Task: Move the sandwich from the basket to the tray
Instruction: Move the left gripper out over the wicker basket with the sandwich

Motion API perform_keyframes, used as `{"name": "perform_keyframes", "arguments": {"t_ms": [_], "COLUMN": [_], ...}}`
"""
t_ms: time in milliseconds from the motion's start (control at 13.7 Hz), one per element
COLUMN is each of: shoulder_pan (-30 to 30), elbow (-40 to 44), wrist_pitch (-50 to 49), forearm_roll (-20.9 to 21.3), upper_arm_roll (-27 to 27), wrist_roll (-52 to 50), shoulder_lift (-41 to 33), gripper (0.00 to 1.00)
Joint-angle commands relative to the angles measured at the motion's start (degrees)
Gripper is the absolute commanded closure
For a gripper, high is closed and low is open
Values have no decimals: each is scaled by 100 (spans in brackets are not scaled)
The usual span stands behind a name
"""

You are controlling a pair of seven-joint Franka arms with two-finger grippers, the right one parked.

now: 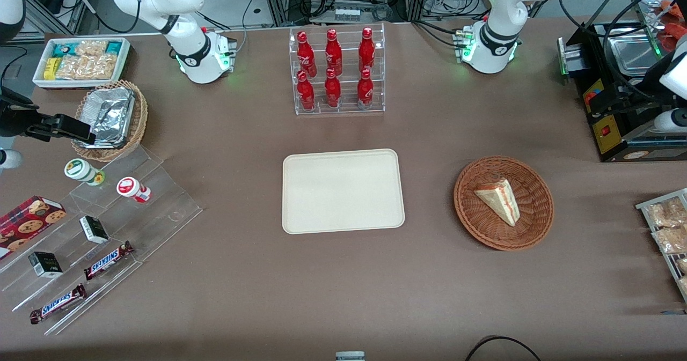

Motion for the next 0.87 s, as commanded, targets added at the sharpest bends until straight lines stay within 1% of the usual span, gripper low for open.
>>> {"name": "perform_keyframes", "arguments": {"t_ms": [0, 146, 291, 437, 801], "shoulder_pan": [-118, -127, -118, -118, -136], "elbow": [-40, -57, -84, -153, -1154], "wrist_pitch": [-56, 5, 128, 399, 1655], "forearm_roll": [133, 151, 195, 195, 186], "upper_arm_roll": [-10, -2, -2, -2, -2], "wrist_roll": [-27, -36, -62, -333, -1019], "shoulder_lift": [-19, 42, 278, 490, 578], "gripper": [0, 0, 0, 0, 0]}}
